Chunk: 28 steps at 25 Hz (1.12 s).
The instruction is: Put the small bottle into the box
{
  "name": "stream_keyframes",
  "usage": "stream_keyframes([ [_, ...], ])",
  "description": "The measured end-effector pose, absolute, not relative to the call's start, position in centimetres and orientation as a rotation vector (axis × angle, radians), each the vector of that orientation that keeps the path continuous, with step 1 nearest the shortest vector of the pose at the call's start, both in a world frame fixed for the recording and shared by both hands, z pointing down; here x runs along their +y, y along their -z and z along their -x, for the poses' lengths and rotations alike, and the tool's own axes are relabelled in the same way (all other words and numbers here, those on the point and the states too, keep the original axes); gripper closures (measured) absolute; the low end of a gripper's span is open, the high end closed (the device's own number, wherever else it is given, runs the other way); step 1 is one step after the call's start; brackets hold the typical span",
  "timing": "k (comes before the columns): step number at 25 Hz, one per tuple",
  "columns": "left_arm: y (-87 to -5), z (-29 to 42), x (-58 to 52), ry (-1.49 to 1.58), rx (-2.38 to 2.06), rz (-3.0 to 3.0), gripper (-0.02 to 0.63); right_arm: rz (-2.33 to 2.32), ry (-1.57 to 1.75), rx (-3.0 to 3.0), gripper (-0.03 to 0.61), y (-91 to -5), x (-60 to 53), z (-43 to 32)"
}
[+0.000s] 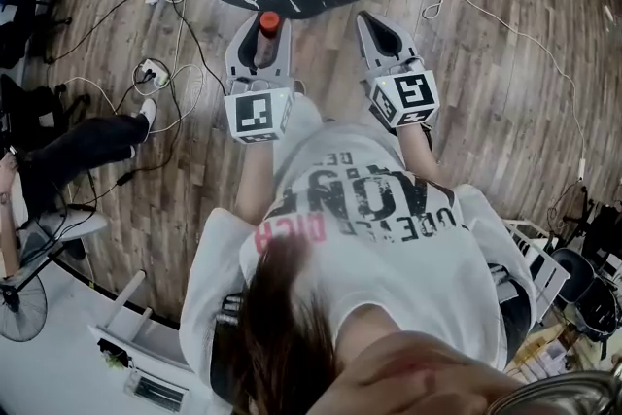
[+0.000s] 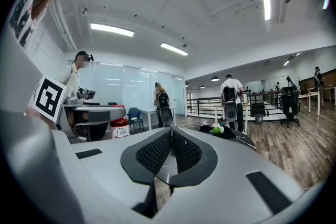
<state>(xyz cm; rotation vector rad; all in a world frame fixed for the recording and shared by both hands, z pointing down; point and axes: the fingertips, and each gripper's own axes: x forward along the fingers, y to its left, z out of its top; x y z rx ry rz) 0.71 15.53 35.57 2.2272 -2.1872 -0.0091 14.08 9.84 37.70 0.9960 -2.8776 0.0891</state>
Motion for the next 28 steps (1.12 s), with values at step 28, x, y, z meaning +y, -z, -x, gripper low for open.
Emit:
stream_keyframes([
  [28, -35.5, 9.5, 7.6, -0.002, -2.039, -2.333, 0.468, -1.163, -0.12, -2.831, 0.577, -36.2, 3.0, -4.7],
])
